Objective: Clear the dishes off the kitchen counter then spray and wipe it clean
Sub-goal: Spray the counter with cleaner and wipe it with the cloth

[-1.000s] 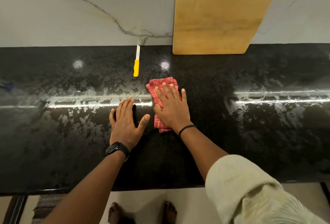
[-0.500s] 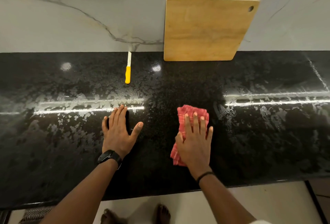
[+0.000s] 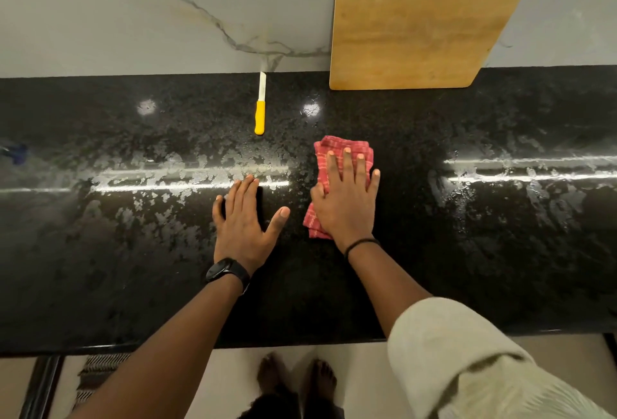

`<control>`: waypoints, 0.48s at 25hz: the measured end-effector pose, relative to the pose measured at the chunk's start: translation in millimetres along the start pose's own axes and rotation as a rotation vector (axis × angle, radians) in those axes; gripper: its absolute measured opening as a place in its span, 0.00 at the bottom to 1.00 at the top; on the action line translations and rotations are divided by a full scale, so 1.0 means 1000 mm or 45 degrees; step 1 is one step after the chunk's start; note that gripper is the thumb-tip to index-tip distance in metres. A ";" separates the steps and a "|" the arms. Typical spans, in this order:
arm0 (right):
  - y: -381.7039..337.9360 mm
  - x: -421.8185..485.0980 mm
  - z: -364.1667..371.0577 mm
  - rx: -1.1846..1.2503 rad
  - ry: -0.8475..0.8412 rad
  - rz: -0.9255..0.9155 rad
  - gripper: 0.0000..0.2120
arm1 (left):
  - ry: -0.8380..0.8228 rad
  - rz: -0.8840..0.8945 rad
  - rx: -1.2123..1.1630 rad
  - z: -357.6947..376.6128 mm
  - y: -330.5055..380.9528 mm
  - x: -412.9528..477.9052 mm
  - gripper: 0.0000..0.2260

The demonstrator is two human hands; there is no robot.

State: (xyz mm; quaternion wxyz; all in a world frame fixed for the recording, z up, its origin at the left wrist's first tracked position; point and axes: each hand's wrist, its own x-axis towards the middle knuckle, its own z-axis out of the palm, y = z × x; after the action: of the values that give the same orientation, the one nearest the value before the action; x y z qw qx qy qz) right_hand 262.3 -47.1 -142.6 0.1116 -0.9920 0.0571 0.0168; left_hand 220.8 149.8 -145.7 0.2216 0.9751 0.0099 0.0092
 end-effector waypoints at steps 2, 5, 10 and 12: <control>-0.025 -0.020 0.010 -0.008 -0.022 -0.125 0.33 | 0.020 0.009 -0.047 0.001 -0.004 -0.001 0.40; -0.046 -0.087 0.019 0.039 -0.055 -0.269 0.33 | 0.024 0.033 -0.121 -0.002 -0.011 -0.002 0.41; 0.015 -0.172 0.013 -0.051 -0.126 -0.307 0.35 | 0.009 0.037 -0.141 -0.006 -0.008 -0.007 0.38; 0.056 -0.176 0.003 -0.072 -0.092 -0.189 0.35 | 0.004 0.045 -0.148 -0.006 -0.007 -0.007 0.38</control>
State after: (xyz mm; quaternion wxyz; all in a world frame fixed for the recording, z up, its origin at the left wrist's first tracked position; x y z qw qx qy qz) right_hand 81.3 -81.4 -149.5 0.0864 -0.9950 -0.0211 0.0461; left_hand 213.8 159.0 -143.5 0.2777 0.9605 -0.0074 0.0153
